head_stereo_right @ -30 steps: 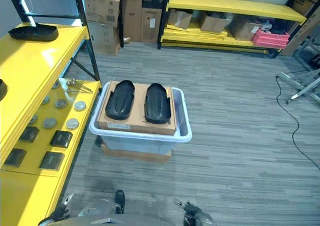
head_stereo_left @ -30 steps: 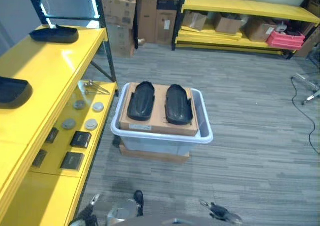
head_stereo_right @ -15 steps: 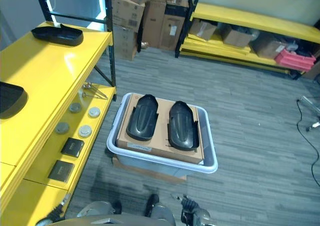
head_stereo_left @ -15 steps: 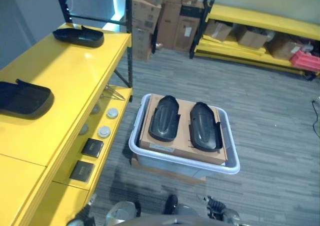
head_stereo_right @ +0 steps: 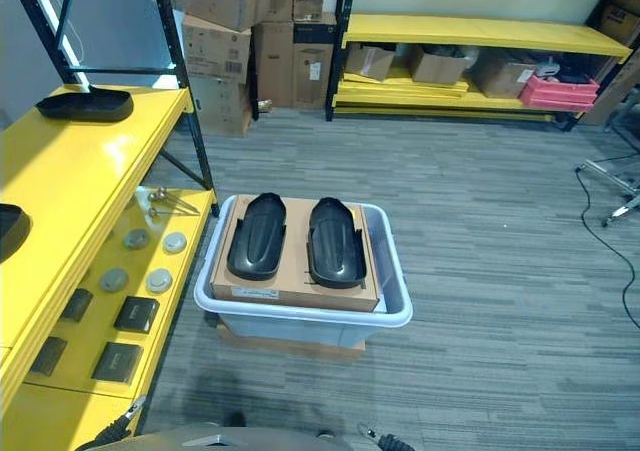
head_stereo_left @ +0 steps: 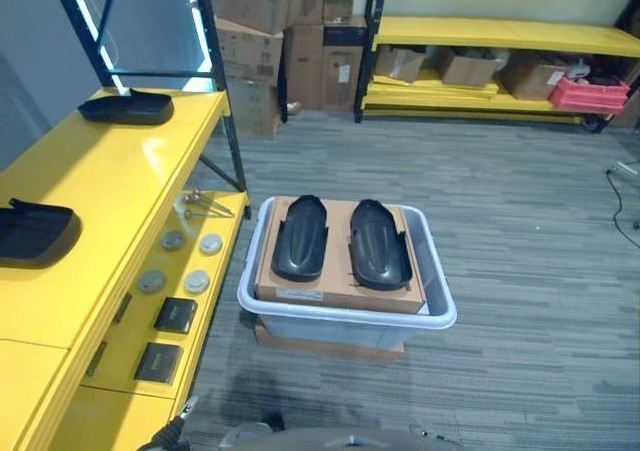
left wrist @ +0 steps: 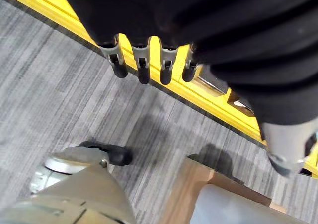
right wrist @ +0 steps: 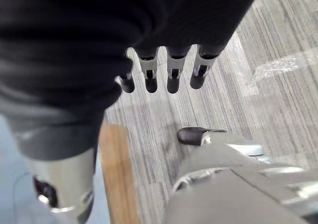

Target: Move parts from the plastic box to the shelf.

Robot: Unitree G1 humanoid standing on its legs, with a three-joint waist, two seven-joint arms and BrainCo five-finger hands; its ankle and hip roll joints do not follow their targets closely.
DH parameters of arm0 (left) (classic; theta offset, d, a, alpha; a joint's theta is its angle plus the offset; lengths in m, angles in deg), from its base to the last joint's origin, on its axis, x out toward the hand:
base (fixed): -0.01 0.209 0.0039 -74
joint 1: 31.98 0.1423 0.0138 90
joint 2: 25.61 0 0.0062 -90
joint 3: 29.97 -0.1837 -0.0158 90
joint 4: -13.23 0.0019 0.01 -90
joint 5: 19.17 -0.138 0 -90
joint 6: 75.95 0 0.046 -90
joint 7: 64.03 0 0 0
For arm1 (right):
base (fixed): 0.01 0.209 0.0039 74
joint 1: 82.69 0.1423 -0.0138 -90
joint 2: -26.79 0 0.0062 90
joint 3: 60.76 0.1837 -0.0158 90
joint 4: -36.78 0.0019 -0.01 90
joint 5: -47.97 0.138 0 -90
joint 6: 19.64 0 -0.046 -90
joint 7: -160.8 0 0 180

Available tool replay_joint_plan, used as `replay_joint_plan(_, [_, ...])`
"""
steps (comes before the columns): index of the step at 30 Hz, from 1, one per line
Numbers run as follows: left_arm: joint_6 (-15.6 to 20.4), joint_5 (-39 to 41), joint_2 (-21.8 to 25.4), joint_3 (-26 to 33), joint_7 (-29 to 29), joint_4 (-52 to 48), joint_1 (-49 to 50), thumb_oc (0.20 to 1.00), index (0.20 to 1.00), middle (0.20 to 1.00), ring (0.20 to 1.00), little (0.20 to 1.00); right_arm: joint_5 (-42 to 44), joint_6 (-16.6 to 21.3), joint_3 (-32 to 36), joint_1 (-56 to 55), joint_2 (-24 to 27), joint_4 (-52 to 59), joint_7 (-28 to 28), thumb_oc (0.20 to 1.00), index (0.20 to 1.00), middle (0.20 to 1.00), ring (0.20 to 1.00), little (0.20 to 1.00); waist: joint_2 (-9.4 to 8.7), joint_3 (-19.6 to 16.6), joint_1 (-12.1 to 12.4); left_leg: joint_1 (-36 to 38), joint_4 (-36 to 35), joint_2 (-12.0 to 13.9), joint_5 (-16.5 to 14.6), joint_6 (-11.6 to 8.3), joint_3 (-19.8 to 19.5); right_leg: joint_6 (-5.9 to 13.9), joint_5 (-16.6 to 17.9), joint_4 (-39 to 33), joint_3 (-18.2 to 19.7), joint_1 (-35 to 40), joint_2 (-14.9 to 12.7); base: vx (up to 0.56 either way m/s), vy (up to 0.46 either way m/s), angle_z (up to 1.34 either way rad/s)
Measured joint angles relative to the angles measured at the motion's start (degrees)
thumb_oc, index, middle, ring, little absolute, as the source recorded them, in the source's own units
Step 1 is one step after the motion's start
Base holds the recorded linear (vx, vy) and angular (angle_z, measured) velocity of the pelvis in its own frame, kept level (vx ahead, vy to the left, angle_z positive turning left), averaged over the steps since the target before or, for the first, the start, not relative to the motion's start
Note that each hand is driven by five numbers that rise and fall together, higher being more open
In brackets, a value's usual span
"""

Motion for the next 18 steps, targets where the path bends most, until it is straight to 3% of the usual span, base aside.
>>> replay_joint_plan(3, [-0.3,-0.7,0.0,0.0,0.1,-0.2,1.4,1.000,1.000,1.000,1.000,1.000,6.7,2.2,1.7,-0.1,1.0,5.8,1.7,1.000,1.000,1.000,1.000,1.000,-0.09,0.0,0.1,0.0,0.0,0.6,0.3,-0.43,0.8,-0.29,-0.2,0.5,-0.5,0.0,0.2,0.02,-0.064,0.07])
replay_joint_plan(5, [-0.5,-0.8,0.1,0.4,0.1,-1.4,3.1,1.000,1.000,1.000,1.000,1.000,10.2,3.4,2.4,-1.1,2.0,18.2,5.3,1.000,1.000,1.000,1.000,1.000,-0.07,0.0,-0.6,0.0,0.0,0.9,0.9,-0.48,0.9,-0.32,-0.2,0.6,-0.3,-0.2,0.4,0.02,-0.077,-0.03])
replay_joint_plan(7, [-0.4,-1.3,0.1,1.1,0.0,-4.8,6.2,1.000,1.000,1.000,1.000,1.000,10.9,6.5,6.2,-3.2,3.1,38.3,13.6,1.000,1.000,1.000,1.000,1.000,-0.21,0.0,-1.8,0.1,-0.3,1.0,1.2,-0.65,1.0,-0.39,-0.3,0.5,-0.4,-0.5,0.5,0.03,-0.070,0.01])
replay_joint_plan(8, [-0.4,-1.8,0.2,1.2,0.0,-4.6,6.3,1.000,1.000,1.000,1.000,1.000,9.0,10.3,7.8,-3.0,3.8,41.9,17.1,1.000,1.000,1.000,1.000,1.000,-0.42,-0.2,-1.9,0.5,-0.4,1.0,1.2,-0.63,1.2,-0.40,-0.3,0.5,-0.3,-0.6,0.5,0.01,-0.038,-0.03])
replay_joint_plan(10, [-0.4,-2.0,0.2,2.8,0.0,-4.7,6.9,1.000,1.000,1.000,1.000,1.000,1.9,13.8,14.6,-2.4,6.9,51.5,26.5,1.000,1.000,1.000,1.000,1.000,-0.57,-0.2,-2.2,1.2,-1.7,0.9,2.0,-0.79,1.5,0.01,-0.1,0.4,-0.2,-0.4,0.5,0.00,-0.041,-0.02])
replay_joint_plan(12, [-0.4,-2.0,0.2,3.5,0.0,-5.1,7.5,1.000,1.000,1.000,1.000,1.000,-5.5,15.5,19.9,-3.5,8.7,59.8,33.0,1.000,1.000,1.000,1.000,1.000,-0.24,-0.1,-2.6,1.7,-2.5,0.9,3.0,-0.44,2.3,0.03,0.0,0.2,0.1,-0.7,0.5,0.00,-0.036,-0.16])
replay_joint_plan(13, [-0.7,-2.1,0.1,5.6,0.0,-5.4,8.1,1.000,1.000,1.000,1.000,1.000,-10.9,15.6,24.3,-3.7,12.0,67.4,38.4,1.000,1.000,1.000,1.000,1.000,-0.45,-0.1,-3.7,2.0,-3.2,1.0,3.0,-0.54,3.0,0.19,0.5,-0.9,0.8,-0.5,0.8,0.01,-0.028,-0.26])
replay_joint_plan(15, [-0.7,-2.6,0.3,5.7,0.1,-5.5,8.9,1.000,1.000,1.000,1.000,1.000,-15.3,17.3,27.4,-3.1,15.3,71.3,42.0,1.000,1.000,1.000,1.000,1.000,-0.65,0.1,-4.6,2.2,-3.3,1.1,3.2,-0.53,3.6,-0.27,1.6,-1.6,1.0,-0.1,1.0,0.02,-0.023,-0.21])
replay_joint_plan(18, [-0.8,-3.2,0.0,7.9,0.1,-6.1,8.1,1.000,1.000,1.000,1.000,1.000,-16.9,17.0,32.7,-2.2,18.2,77.0,44.2,1.000,1.000,1.000,1.000,1.000,-1.04,0.4,-5.7,3.1,-4.0,1.4,3.1,-0.77,4.5,-0.06,2.1,-3.3,1.4,0.7,1.5,0.03,-0.020,-0.19])
